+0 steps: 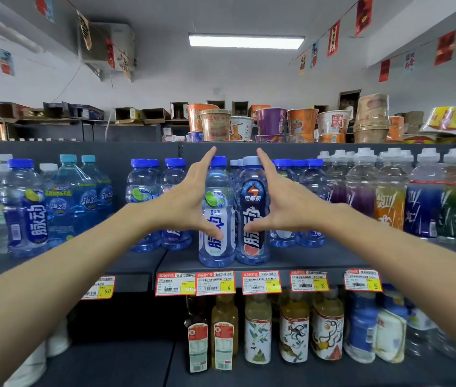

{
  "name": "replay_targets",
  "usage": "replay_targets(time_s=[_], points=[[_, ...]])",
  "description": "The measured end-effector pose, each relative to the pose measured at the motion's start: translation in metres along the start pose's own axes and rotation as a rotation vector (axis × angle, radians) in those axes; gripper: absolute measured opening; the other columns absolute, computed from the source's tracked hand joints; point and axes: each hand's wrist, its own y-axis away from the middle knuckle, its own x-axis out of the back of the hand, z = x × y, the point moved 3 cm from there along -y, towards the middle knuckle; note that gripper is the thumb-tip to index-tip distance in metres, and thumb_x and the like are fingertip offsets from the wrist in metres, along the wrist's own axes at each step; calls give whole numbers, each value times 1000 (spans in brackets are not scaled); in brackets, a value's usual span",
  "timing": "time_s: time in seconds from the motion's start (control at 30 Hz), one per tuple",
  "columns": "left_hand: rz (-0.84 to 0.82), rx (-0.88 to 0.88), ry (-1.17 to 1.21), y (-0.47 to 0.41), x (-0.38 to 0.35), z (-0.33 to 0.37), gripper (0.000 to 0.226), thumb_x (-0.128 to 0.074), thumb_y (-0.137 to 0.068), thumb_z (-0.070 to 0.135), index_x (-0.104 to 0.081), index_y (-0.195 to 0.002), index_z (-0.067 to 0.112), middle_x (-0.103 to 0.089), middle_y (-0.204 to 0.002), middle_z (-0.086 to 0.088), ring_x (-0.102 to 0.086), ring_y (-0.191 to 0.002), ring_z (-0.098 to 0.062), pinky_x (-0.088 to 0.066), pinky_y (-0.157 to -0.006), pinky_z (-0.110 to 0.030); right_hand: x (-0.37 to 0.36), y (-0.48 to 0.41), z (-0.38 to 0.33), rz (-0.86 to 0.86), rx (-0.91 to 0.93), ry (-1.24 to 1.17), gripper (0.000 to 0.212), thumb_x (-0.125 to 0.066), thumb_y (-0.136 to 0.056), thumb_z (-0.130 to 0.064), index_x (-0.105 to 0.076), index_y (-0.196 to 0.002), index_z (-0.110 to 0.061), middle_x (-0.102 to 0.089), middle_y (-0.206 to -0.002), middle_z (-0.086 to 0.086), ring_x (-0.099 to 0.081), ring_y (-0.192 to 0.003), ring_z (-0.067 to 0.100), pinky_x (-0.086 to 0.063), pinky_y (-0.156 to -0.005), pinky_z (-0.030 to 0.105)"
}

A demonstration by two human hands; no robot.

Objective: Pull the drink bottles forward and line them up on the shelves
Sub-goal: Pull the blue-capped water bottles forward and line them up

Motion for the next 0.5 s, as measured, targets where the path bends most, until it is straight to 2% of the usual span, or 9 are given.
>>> replay_targets(time_s=[0.03, 0.07, 0.13, 0.17, 0.23, 0.27, 0.33, 0.4, 0.5], points=[[15, -10, 15, 6, -7, -1, 161, -94, -46, 60, 32, -145, 49, 1, -158, 24, -12, -145, -5, -23, -109, -31, -7, 6, 0, 27, -6, -51, 156, -84, -51, -75, 33, -150, -42, -64, -131, 8, -67, -84, 13, -51, -72, 28], [42, -16, 40, 11, -13, -3, 162, -95, -47, 58, 34, -144, 49, 1, -157, 28, -7, -142, 5, -23, -108, -31, -16, 12, 1, 48, -17, -131, 156, -87, -54, -69, 35, -147, -45, -63, -135, -1, -69, -92, 13, -52, -80, 29], [111, 6, 142, 20, -27, -6, 161, -96, -49, 51, 33, -144, 51, 3, -158, 27, -1, -138, 21, -21, -111, -28, -36, 24, 5, 95, -75, -295, 152, -90, -60, -59, 35, -146, -48, -68, -121, -21, -69, -93, 3, -52, -82, 29], [143, 32, 220, 24, -34, -9, 160, -97, -50, 48, 32, -144, 52, -1, -160, 26, -8, -140, 21, -24, -113, -25, -48, 31, 8, 117, -120, -356, 149, -89, -62, -58, 31, -149, -47, -69, -118, -20, -69, -93, 2, -51, -83, 29], [191, 93, 366, 33, -50, -17, 157, -98, -51, 43, 27, -146, 53, -20, -152, 32, -40, -130, 17, -40, -104, -15, -70, 44, 12, 128, -186, -437, 130, -85, -67, -62, 11, -154, -46, -66, -124, -17, -66, -101, -2, -47, -88, 22], [201, 129, 413, 38, -58, -21, 155, -98, -52, 43, 24, -148, 53, -28, -148, 32, -49, -124, 13, -45, -101, -16, -78, 50, 12, 131, -198, -456, 113, -82, -69, -64, -7, -152, -46, -64, -120, -23, -62, -101, -11, -44, -86, 14], [197, 192, 459, 46, -70, -25, 151, -97, -50, 49, 16, -150, 52, -41, -148, 20, -56, -122, 3, -49, -104, -34, -86, 57, 13, 138, -204, -457, 83, -79, -71, -67, -32, -136, -45, -59, -108, -33, -54, -94, -26, -40, -75, 1], [152, 214, 446, 51, -78, -26, 148, -95, -48, 56, 10, -152, 50, -47, -147, 17, -57, -121, 1, -50, -105, -41, -86, 59, 13, 94, -202, -462, 82, -82, -68, -65, -37, -133, -43, -58, -108, -34, -53, -95, -26, -41, -75, 0], [104, 221, 399, 54, -84, -26, 142, -94, -48, 58, 1, -152, 49, -52, -141, 22, -58, -119, 4, -51, -104, -38, -85, 59, 14, 18, -190, -467, 96, -85, -63, -64, -31, -139, -43, -60, -119, -29, -60, -106, -10, -45, -89, 14]])
